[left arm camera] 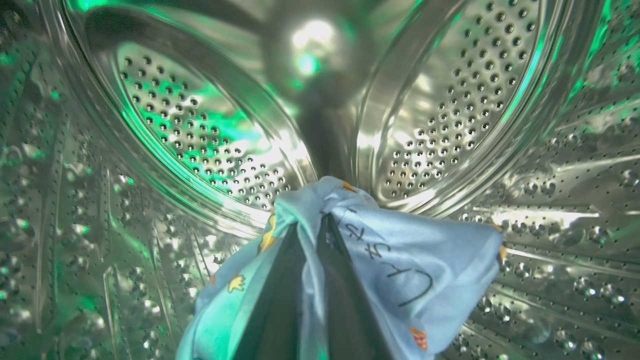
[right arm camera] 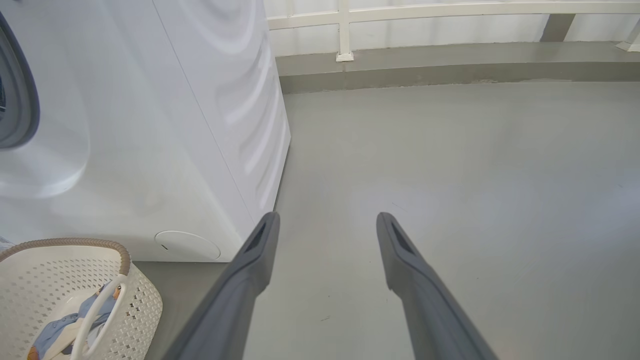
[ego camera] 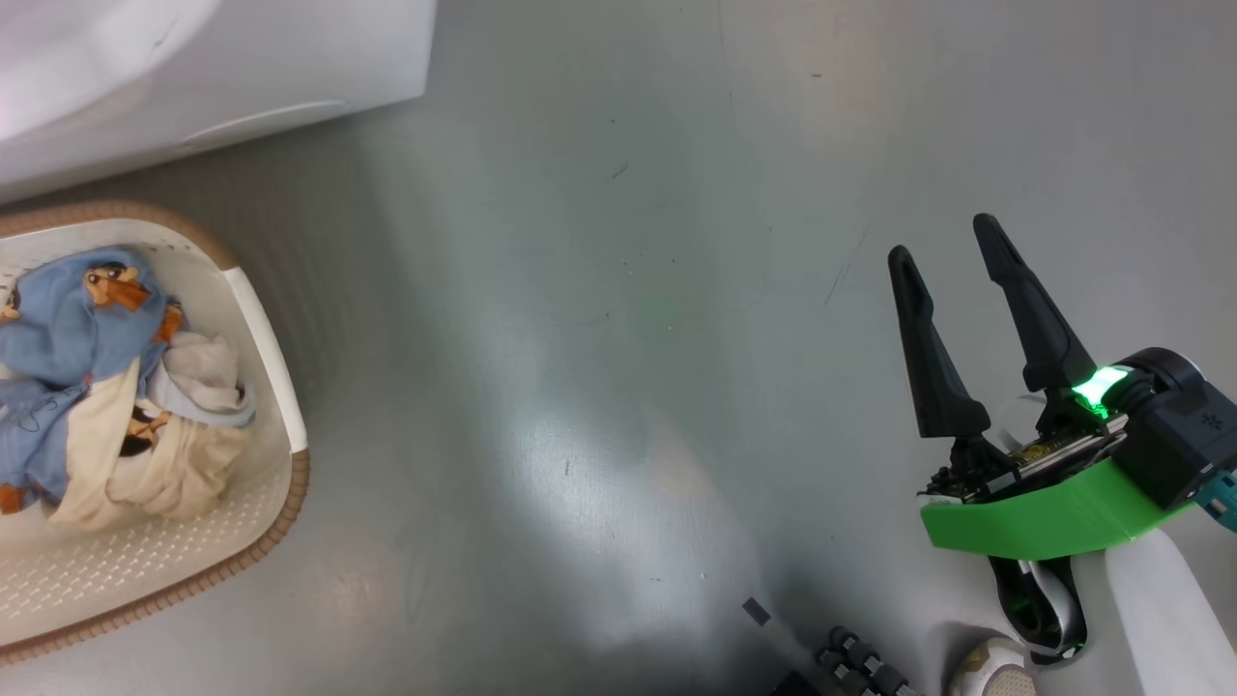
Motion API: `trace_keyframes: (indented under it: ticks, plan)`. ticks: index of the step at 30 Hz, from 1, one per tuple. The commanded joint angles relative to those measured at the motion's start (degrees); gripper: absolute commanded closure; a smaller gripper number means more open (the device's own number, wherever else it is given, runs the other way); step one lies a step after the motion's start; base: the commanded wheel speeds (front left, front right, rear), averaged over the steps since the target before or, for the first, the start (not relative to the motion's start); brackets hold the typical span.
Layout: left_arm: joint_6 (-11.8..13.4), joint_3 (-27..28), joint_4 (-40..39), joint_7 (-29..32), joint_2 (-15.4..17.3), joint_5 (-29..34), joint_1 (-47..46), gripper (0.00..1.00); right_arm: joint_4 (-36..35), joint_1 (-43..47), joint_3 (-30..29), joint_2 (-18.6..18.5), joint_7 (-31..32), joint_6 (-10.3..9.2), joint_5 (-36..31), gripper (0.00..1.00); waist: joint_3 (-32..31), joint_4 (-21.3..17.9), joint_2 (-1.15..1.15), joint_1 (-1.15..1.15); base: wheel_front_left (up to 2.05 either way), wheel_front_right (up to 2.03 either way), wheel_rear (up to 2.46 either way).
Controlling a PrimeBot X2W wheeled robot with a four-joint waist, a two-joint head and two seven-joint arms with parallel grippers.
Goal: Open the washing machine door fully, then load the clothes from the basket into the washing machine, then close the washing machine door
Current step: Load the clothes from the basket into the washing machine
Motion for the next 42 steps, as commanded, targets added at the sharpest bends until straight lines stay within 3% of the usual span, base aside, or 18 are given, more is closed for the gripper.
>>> trace_keyframes:
  ticks: [1,2,3,4,13,24,29,32,42]
  plan:
    - [0.0,0.5,-0.4,1.0,2.5,-0.7,0.9,0.90,-1.1,0.7,1.2,-0.6,-0.3,0.09,0.5,0.00,0.0,0.0,0.00,0.00,0.00,0.00,0.00]
    - [0.2,0.6,-0.1,1.3,2.3,-0.9,1.0,0.62,-1.1,0.6,1.2,-0.7,-0.3,0.09,0.5,0.00,0.0,0.0,0.00,0.00,0.00,0.00,0.00]
    - [0.4,0.6,0.1,1.4,2.2,-1.0,1.0,0.09,-1.1,0.6,1.1,-0.7,-0.3,0.09,0.5,0.00,0.0,0.0,0.00,0.00,0.00,0.00,0.00]
    - [0.5,0.6,0.3,1.3,2.1,-1.1,1.1,0.00,-1.1,0.6,1.1,-0.7,-0.3,0.09,0.5,0.00,0.0,0.0,0.00,0.00,0.00,0.00,0.00]
    - [1.5,1.2,1.8,-3.0,0.9,-2.2,4.2,0.00,-0.8,0.6,-0.3,-0.8,-0.3,0.09,-0.2,0.00,-1.7,1.2,0.00,0.00,0.00,0.00,0.00]
    - [1.8,1.4,-0.3,-9.1,-2.2,-2.6,16.3,0.00,-1.0,2.8,-2.9,-2.0,-0.3,0.09,-1.5,0.00,-7.6,5.1,0.00,0.00,0.00,0.00,0.00]
    - [3.0,3.2,-7.7,-9.4,-3.6,-2.1,23.7,0.00,-1.0,3.9,-3.4,-2.5,-0.3,0.09,-1.9,0.00,-10.2,6.6,0.00,0.00,0.00,0.00,0.00]
    - [4.2,5.4,-16.2,-9.5,-5.1,-1.0,31.2,0.00,-1.0,4.7,-3.6,-2.9,-0.3,0.09,-2.3,0.00,-12.3,7.7,0.00,0.00,0.00,0.00,0.00]
    - [9.0,11.9,-43.2,-9.5,-13.1,3.3,60.2,0.00,0.2,7.5,-3.1,-3.9,-0.3,0.09,-3.2,0.00,-20.0,10.2,0.00,0.00,0.00,0.00,0.00]
